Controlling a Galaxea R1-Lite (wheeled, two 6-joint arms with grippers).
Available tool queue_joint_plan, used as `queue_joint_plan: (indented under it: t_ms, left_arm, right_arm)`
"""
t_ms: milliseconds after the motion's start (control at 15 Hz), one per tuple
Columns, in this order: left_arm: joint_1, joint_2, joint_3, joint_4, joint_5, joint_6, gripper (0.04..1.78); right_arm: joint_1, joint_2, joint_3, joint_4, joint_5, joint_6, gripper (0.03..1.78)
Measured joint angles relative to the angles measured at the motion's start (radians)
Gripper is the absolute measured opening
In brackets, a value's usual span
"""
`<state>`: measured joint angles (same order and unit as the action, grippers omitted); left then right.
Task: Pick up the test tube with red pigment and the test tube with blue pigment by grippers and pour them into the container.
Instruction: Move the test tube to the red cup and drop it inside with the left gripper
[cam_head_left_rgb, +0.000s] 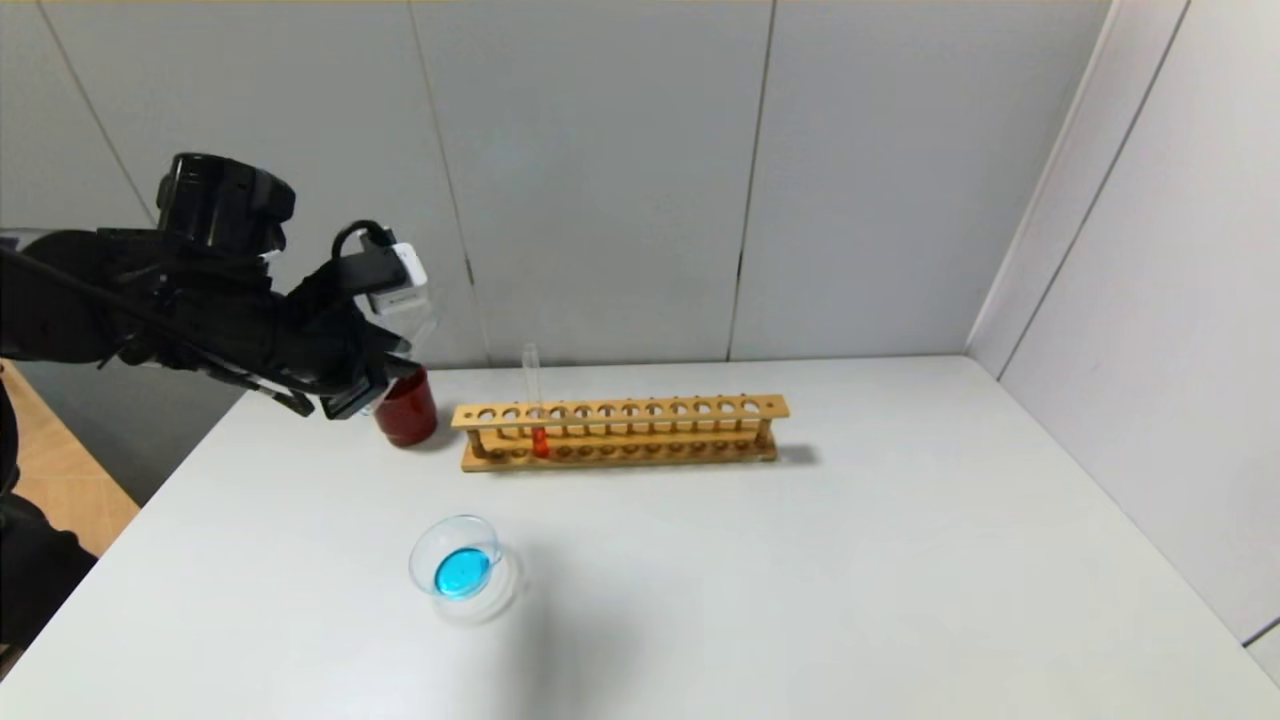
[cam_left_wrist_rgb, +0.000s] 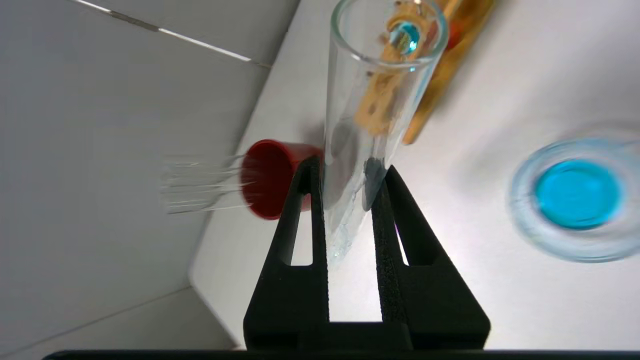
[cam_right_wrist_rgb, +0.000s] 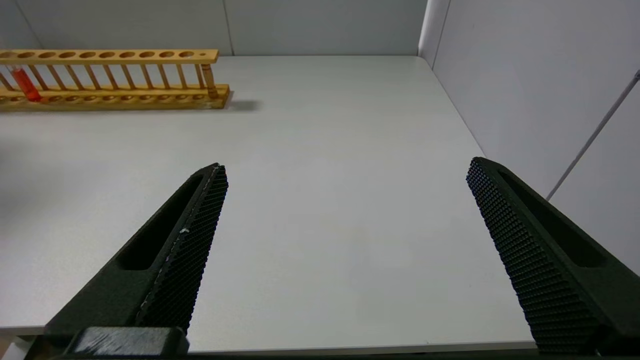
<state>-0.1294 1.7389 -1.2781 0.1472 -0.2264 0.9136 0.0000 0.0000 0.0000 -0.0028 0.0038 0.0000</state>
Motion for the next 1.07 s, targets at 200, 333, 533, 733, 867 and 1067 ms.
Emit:
queue_joint_plan:
  t_ms: [200, 333, 533, 733, 867, 1067]
  left_arm:
    - [-0.005, -0.009, -0.034, 0.038, -0.121, -0.155, 0.32]
    - [-0.005, -0.009, -0.034, 0.016, -0.154, -0.231, 0.32]
    - [-0.004, -0.008, -0.034, -0.048, -0.159, -0.347, 0.32]
    - [0.001, -0.016, -0.026, -0.13, -0.155, -0.513, 0.32]
    - [0.004, -0.033, 0.001, -0.142, -0.147, -0.553, 0.32]
    - [0.033, -0.045, 0.054, -0.213, -0.066, -0.575, 0.32]
  right_arm:
    - [0.0, 0.0, 0.0, 0.0, 0.0, 0.0, 1.75]
    - [0.0, 0.0, 0.0, 0.0, 0.0, 0.0, 1.75]
    - [0.0, 0.0, 0.0, 0.0, 0.0, 0.0, 1.75]
    - [0.0, 0.0, 0.0, 0.0, 0.0, 0.0, 1.75]
    - [0.0, 0.0, 0.0, 0.0, 0.0, 0.0, 1.75]
    - [0.0, 0.0, 0.0, 0.0, 0.0, 0.0, 1.75]
